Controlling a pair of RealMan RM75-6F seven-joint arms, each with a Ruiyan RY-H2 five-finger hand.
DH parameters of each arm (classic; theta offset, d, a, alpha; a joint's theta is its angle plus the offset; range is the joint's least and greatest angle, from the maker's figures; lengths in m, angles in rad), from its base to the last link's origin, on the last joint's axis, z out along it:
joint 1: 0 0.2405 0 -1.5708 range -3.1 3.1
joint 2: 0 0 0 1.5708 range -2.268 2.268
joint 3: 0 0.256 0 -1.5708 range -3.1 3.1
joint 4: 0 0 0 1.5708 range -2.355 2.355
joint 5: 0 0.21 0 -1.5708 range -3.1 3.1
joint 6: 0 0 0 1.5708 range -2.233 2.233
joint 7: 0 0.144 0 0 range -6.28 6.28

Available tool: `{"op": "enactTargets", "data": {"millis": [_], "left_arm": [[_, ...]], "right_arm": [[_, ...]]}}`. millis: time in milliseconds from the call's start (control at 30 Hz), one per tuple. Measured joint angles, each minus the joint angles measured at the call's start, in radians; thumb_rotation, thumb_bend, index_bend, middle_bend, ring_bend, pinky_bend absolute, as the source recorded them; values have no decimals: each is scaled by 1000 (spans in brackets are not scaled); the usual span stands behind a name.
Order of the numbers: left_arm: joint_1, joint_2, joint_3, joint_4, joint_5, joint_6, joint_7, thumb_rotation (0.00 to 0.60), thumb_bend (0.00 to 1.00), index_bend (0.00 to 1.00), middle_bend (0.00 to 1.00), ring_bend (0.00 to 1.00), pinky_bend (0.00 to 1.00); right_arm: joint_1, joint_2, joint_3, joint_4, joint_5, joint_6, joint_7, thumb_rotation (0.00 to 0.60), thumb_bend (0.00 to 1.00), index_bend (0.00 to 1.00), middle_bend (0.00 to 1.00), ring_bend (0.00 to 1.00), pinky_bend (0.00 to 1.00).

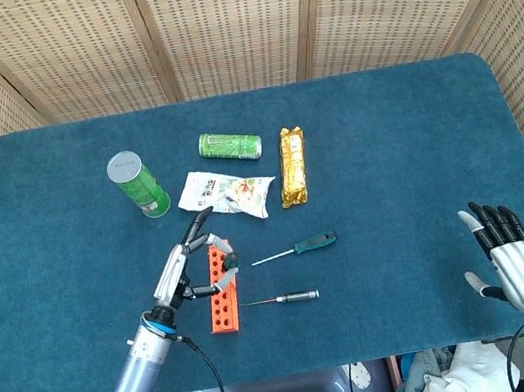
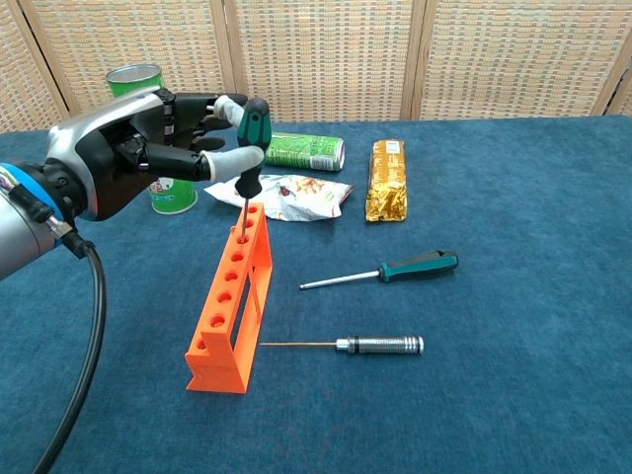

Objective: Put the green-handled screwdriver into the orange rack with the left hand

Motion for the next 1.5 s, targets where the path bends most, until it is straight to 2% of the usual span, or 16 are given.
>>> {"op": "enactTargets", "data": {"millis": [567, 1500], "left_arm": [[22, 7, 39, 111, 36, -25, -132, 600, 386, 584, 62, 0, 0], [23, -39, 67, 222, 36, -58, -145, 600, 386, 583, 63, 0, 0]], "right_arm": [[1, -1, -1, 2, -1, 0, 3, 600, 241, 0, 0, 0, 0], [0, 1, 0, 4, -9, 10, 15, 600, 245, 0, 0, 0, 0]]}}
